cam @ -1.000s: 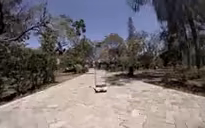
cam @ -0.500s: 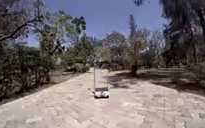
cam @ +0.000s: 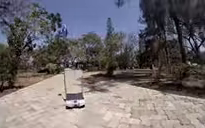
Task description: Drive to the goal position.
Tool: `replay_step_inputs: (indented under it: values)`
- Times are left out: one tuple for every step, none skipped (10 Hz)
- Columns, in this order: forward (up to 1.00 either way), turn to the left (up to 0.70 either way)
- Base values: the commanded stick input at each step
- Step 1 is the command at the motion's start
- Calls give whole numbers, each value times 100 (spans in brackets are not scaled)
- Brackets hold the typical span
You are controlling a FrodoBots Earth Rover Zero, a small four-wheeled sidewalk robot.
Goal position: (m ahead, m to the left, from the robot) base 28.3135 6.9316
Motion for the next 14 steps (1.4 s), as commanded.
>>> replay_step_inputs:
  values:
    - [100,0]
    - [100,0]
    - [100,0]
    - [100,0]
    - [100,0]
    - [100,0]
    - [100,4]
    - [100,25]
    - [100,40]
    - [100,40]
    - [100,40]
    - [100,40]
    - [100,40]
    - [100,40]
